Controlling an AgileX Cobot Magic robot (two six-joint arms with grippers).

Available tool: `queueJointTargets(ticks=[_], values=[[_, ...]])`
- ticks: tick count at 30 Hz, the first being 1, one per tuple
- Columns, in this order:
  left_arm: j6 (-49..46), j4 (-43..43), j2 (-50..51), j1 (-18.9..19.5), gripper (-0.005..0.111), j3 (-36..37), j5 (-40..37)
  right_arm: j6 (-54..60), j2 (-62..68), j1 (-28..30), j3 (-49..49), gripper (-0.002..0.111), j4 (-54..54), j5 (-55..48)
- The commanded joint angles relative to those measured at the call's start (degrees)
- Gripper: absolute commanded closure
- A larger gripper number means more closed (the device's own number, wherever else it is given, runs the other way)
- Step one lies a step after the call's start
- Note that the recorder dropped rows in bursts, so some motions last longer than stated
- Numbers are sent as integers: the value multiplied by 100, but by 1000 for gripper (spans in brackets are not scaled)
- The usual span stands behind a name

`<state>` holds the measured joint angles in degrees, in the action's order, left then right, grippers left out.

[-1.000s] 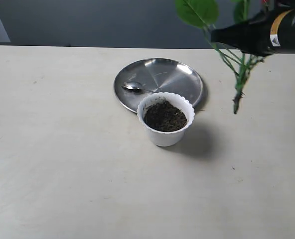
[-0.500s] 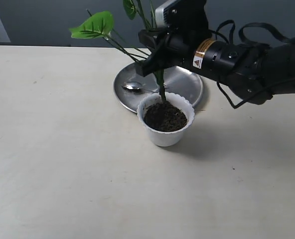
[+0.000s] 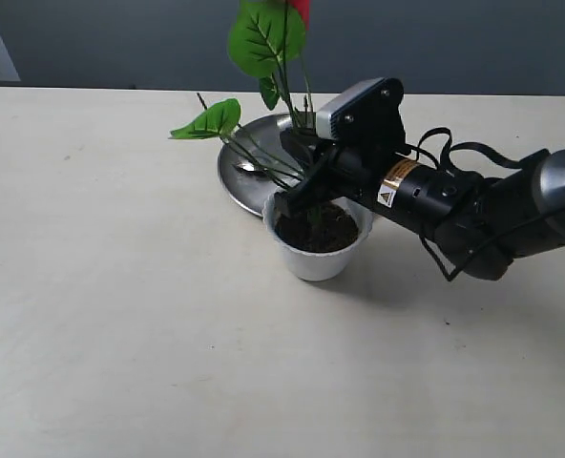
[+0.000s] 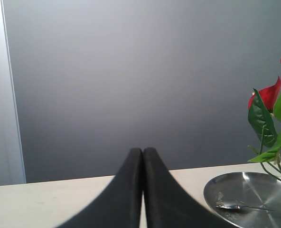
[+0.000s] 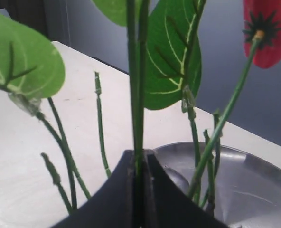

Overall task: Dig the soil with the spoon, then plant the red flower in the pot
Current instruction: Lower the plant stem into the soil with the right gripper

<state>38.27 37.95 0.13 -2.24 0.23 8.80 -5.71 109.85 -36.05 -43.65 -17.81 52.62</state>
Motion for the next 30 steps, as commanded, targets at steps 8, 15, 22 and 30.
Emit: queueJointTargets(ticks=[8,15,22,30], values=[[12,-17,-13,-27,106,-23,2,226,181,-3,299,108,1,-313],[12,-17,-13,-27,106,-23,21,200,160,-3,338,107,1,-399],[12,-17,-13,-27,106,-23,21,-35,-5,-3,342,86,-20,-719],[12,-17,-13,-27,106,-23,21,-348,-284,-3,342,85,-567,-773]])
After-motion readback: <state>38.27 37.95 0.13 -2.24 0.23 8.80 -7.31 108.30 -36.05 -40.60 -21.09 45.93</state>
